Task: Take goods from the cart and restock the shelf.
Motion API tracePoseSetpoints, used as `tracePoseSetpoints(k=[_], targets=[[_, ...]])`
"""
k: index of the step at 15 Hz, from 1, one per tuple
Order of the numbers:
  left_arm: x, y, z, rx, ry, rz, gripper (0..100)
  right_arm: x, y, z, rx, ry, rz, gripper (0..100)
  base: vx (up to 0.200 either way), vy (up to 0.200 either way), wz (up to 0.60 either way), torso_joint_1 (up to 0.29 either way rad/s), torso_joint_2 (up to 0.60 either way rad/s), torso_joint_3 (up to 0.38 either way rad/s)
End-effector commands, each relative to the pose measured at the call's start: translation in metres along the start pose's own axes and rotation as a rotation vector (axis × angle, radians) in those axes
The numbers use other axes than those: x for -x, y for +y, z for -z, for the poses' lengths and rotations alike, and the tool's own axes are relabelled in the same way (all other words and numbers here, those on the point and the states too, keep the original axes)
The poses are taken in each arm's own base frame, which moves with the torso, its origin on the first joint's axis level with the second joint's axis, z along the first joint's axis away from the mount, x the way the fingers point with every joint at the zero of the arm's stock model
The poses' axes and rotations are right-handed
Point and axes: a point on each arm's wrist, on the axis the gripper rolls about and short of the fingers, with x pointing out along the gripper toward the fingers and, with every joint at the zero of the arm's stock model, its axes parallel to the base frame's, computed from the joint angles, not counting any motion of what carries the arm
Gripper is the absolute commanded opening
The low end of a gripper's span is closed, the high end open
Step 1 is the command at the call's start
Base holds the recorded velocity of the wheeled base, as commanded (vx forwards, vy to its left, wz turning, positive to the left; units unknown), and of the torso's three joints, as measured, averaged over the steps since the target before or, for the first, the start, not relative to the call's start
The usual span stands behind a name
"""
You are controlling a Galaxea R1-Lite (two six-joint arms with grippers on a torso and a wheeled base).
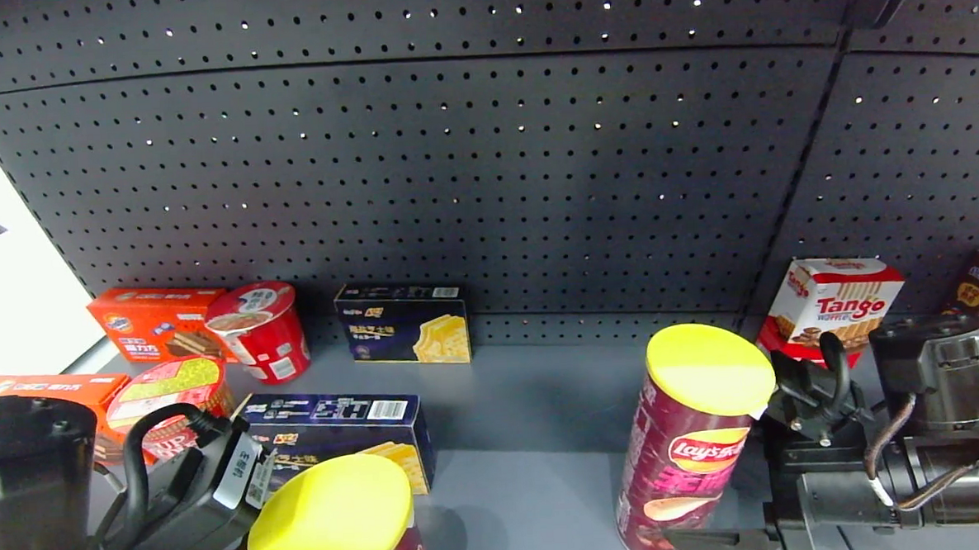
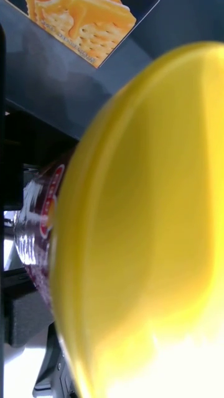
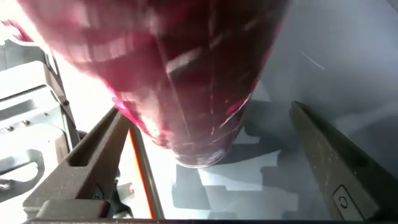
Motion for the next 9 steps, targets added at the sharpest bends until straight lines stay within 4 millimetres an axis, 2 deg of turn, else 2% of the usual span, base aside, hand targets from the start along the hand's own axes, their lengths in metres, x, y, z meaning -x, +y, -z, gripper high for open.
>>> tracePoseSetpoints(k=[1, 5, 9], targets=[[0.000, 0.000, 0.000, -0.001, 0.000, 0.000, 0, 0.004, 0.003, -0.003, 0.004, -0.017, -0.002, 100, 0.000, 0.000, 0.00, 0.000, 0.00, 0.000], [0.000, 0.000, 0.002, 0.003, 0.004, 0.001, 0, 0.010, 0.007, -0.004, 0.013, -0.030, 0.005, 100, 0.000, 0.000, 0.00, 0.000, 0.00, 0.000], [0.000, -0.001, 0.005, 0.010, 0.012, 0.004, 0, 0.031, 0.018, -0.011, 0.029, -0.094, 0.028, 100, 0.000, 0.000, 0.00, 0.000, 0.00, 0.000]])
